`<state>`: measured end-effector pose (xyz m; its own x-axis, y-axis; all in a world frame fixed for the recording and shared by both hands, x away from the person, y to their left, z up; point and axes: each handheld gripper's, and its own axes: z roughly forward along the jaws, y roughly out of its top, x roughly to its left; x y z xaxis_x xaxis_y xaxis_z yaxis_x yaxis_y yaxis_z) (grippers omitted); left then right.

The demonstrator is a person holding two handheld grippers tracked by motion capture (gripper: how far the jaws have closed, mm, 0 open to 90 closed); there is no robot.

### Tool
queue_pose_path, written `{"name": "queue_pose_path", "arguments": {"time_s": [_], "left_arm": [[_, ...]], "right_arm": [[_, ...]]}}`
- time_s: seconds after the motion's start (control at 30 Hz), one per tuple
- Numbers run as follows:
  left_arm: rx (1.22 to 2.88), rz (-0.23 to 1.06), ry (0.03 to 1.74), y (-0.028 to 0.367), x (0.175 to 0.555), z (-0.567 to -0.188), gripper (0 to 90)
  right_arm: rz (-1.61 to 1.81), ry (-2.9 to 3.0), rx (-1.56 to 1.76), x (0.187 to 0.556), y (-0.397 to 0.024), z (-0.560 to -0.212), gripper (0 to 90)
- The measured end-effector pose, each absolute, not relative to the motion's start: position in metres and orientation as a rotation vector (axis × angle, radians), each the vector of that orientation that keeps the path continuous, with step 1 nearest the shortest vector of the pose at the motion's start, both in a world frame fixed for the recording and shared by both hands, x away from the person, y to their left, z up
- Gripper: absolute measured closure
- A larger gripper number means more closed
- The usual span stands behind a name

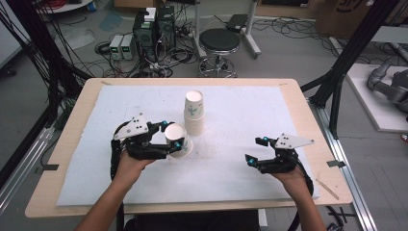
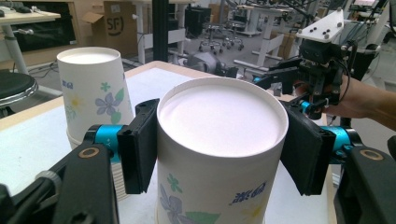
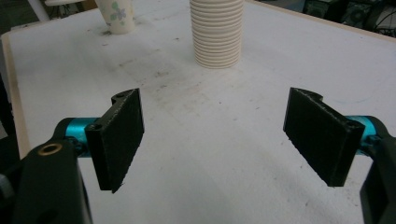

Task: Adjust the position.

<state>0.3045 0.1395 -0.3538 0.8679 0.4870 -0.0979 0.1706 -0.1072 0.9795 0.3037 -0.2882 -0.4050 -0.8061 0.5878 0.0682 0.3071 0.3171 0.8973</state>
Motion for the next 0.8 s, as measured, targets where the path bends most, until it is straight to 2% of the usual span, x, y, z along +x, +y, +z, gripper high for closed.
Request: {"name": "queue_pose_path", "arguments": {"time_s": [0.8], "left_arm": [[1.713,0.127,0.371,0.099,0.298,-0.375,35.1]], "right_arm": [[1.636,2.515,0.511,0.293,-0.231,-0.398,20.1]]}}
